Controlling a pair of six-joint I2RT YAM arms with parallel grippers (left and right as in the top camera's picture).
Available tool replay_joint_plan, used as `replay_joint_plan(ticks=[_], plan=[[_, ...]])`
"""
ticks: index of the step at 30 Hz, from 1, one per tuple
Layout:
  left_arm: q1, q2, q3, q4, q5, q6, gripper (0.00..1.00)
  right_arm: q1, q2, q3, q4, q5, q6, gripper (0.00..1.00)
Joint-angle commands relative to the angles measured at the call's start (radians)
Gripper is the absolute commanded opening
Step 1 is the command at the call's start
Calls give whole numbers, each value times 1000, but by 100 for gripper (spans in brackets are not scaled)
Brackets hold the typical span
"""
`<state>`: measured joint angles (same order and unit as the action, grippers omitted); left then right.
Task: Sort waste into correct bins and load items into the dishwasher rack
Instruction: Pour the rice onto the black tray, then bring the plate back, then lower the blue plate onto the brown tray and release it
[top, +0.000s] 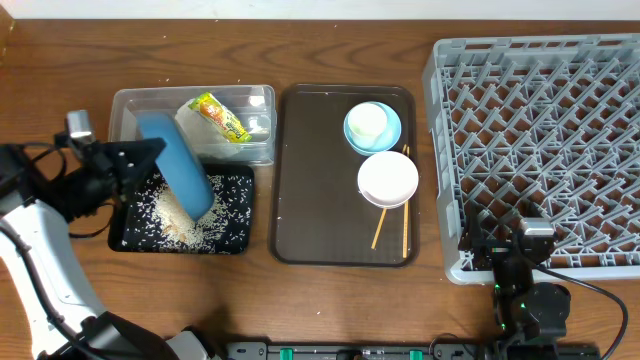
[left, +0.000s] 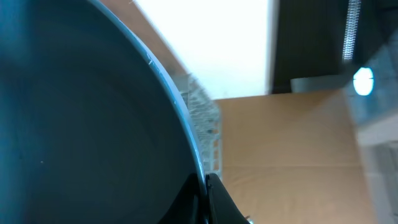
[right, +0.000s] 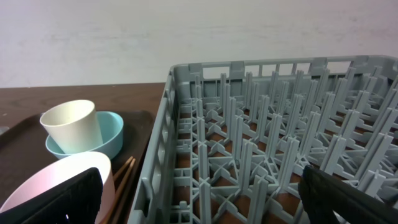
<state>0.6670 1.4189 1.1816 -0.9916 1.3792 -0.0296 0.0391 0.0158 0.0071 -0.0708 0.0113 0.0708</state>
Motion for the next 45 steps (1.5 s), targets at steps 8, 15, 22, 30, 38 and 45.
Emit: replay_joint_plan(ticks=[8, 15, 22, 30, 38, 45], plan=[[-298, -198, 126, 1, -472, -202, 6, 8, 0, -2, -4, -1, 2, 99], [-649, -292, 126, 4, -867, -306, 6, 8, 0, -2, -4, -1, 2, 99], [-1100, -266, 126, 5, -1279, -403, 6, 8, 0, -2, -4, -1, 2, 99], [-1428, -97, 126, 25, -1479, -455, 6, 8, 0, -2, -4, -1, 2, 99], [-1542, 145, 126, 89, -1485, -455, 6, 8, 0, -2, -4, -1, 2, 98], [-1544, 232, 126, 116, -1482, -456, 6, 8, 0, -2, -4, -1, 2, 99]])
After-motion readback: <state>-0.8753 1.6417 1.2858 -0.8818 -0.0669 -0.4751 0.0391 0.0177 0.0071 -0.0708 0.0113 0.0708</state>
